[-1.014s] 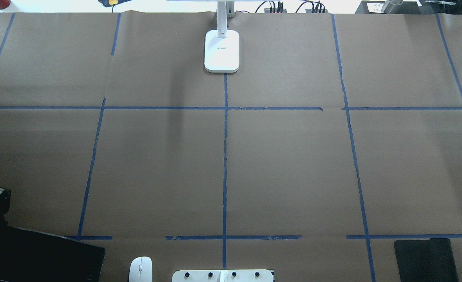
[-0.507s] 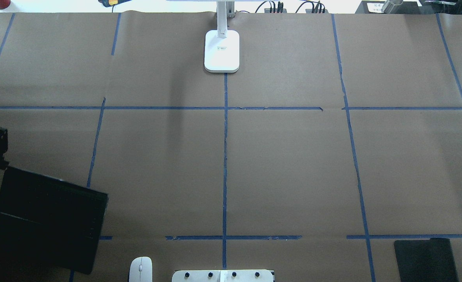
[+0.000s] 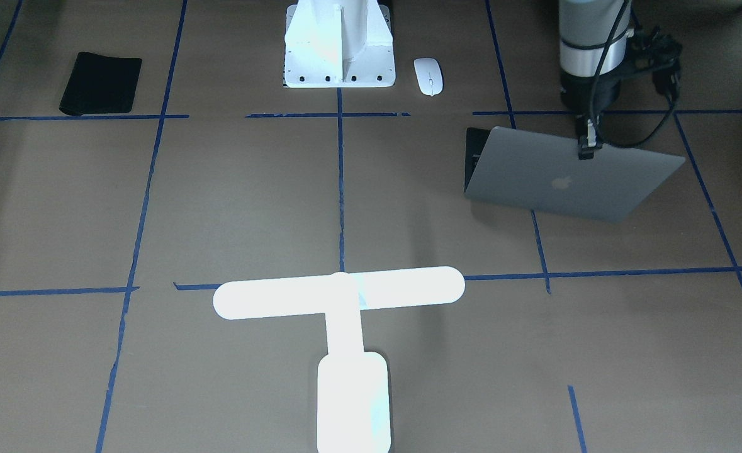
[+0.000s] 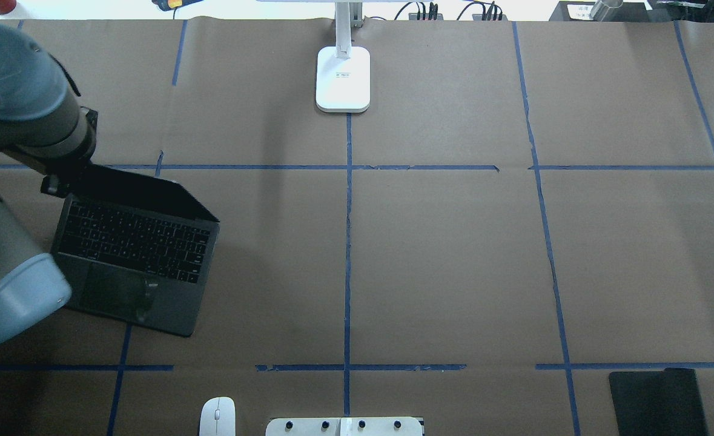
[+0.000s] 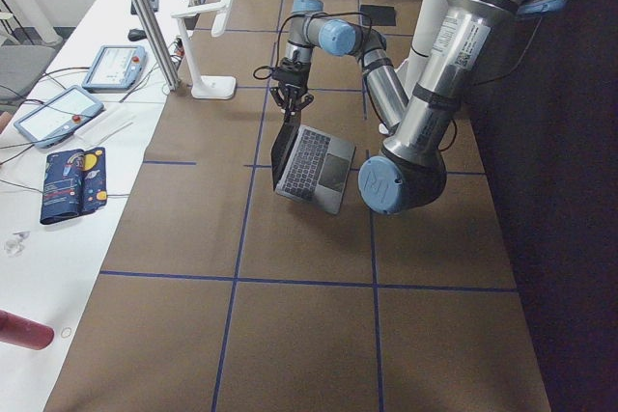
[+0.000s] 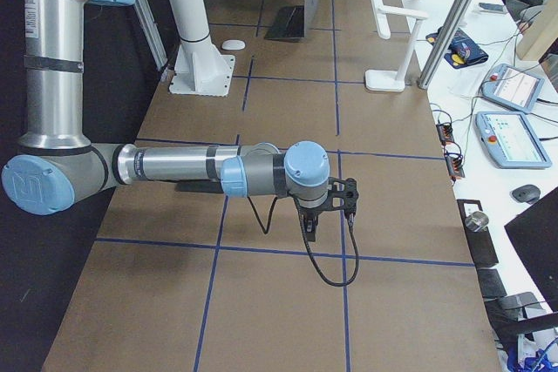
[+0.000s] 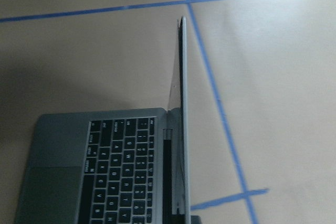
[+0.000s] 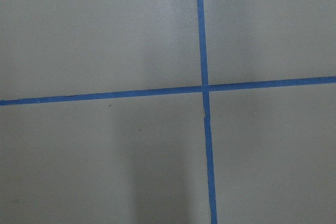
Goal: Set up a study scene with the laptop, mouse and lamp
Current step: 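Move the laptop with the left gripper to the center in front of the lamp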
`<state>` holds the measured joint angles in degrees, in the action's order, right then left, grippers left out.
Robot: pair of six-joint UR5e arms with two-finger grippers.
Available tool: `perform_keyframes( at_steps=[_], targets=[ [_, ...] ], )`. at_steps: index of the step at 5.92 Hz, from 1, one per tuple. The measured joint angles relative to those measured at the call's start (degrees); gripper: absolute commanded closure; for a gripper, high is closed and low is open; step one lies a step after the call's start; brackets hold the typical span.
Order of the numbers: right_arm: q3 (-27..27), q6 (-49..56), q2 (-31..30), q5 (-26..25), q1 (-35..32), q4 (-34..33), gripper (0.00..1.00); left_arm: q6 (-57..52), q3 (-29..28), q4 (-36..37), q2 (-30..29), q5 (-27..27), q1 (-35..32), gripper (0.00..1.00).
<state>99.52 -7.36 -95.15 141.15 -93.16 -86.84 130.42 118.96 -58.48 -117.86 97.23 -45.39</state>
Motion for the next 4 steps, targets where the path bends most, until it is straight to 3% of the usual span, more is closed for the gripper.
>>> perform_keyframes(
  at_steps=[4],
  targets=[
    [-0.70,0.14,-0.44,0.00,0.00,0.00,0.00,5.91,-19.81,-0.50,-21.50,-0.02,1.35,1.00]
  ],
)
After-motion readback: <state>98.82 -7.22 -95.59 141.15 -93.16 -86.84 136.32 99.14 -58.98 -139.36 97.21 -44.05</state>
